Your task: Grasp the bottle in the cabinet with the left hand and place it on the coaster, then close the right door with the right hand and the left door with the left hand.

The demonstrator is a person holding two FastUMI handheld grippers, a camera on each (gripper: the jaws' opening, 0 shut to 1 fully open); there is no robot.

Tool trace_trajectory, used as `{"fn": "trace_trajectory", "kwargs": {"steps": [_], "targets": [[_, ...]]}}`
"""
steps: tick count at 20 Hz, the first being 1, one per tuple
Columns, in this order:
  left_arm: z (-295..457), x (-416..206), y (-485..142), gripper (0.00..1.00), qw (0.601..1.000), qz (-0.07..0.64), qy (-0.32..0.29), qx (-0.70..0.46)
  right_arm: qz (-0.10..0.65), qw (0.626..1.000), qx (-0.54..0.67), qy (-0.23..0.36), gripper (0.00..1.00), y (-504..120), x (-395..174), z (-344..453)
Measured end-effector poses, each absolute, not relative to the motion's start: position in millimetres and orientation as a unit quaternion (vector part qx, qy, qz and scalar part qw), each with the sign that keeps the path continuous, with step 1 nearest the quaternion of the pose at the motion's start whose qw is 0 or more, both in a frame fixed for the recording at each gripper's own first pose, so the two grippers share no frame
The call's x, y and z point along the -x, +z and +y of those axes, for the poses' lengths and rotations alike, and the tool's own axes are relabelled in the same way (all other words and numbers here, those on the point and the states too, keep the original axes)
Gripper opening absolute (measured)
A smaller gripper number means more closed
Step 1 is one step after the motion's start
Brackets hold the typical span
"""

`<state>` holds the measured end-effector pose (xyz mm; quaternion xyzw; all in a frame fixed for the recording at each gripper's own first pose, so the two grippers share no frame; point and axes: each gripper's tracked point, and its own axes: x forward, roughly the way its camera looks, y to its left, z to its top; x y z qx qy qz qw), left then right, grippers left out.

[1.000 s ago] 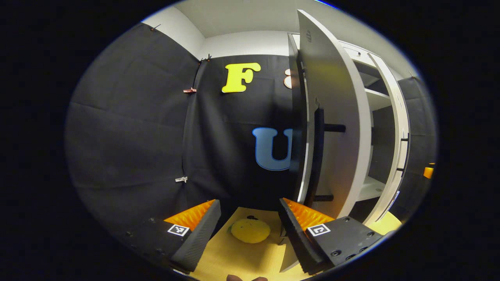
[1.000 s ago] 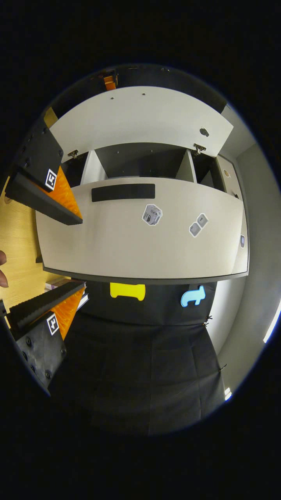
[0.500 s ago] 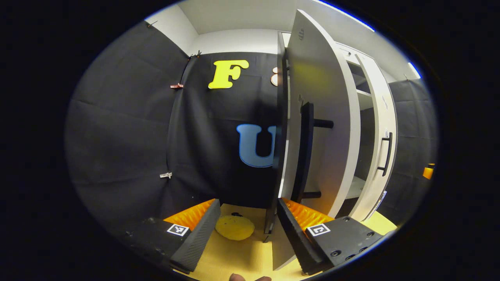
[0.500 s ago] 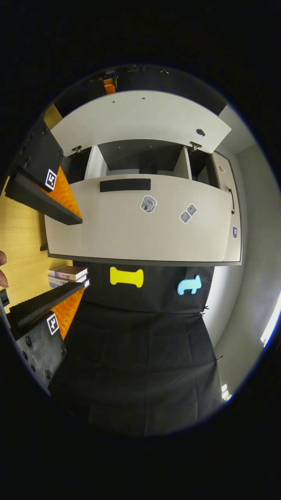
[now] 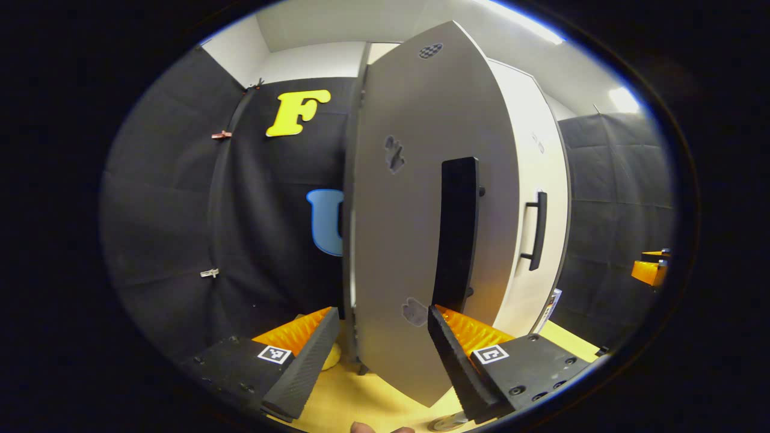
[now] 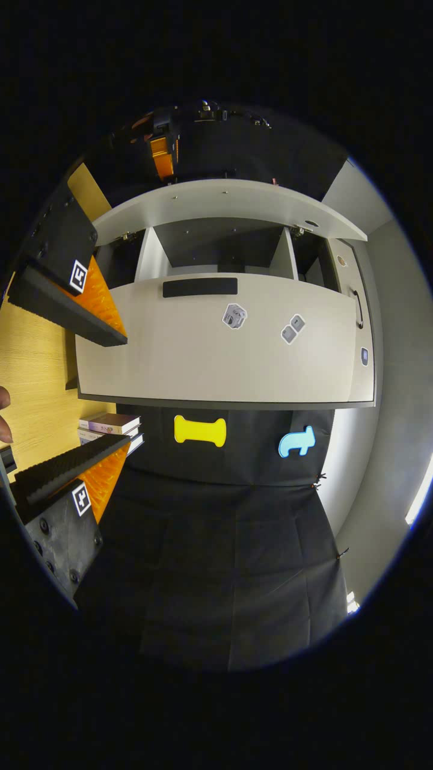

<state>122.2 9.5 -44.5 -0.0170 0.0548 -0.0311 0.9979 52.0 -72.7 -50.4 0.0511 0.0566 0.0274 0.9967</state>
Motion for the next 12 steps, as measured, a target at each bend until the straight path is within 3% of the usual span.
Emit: {"fn": "trace_trajectory", "kwargs": {"steps": [4,6,7,12], "targets": [[-30.1,-151.6,-48.4,0.91,0.997,0.063,-0.037,0.013,0.062,0.996,-0.053,0.034,0.98,-56.2,-58.1,-78.7],[-41.6,-163.5,-48.5,0.94,0.997,0.062,-0.034,0.015,0.064,0.996,-0.053,0.038,0.98,-57.4,-61.3,-81.1],[-44.7,-167.6,-49.6,0.91,0.997,0.061,-0.032,0.019,0.065,0.996,-0.053,0.041,0.98,-57.5,-63.0,-81.2],[-56.2,-182.8,-50.7,0.95,0.997,0.06,-0.025,0.032,0.07,0.994,-0.055,0.056,0.98,-62.9,-75.3,-79.9]]}}
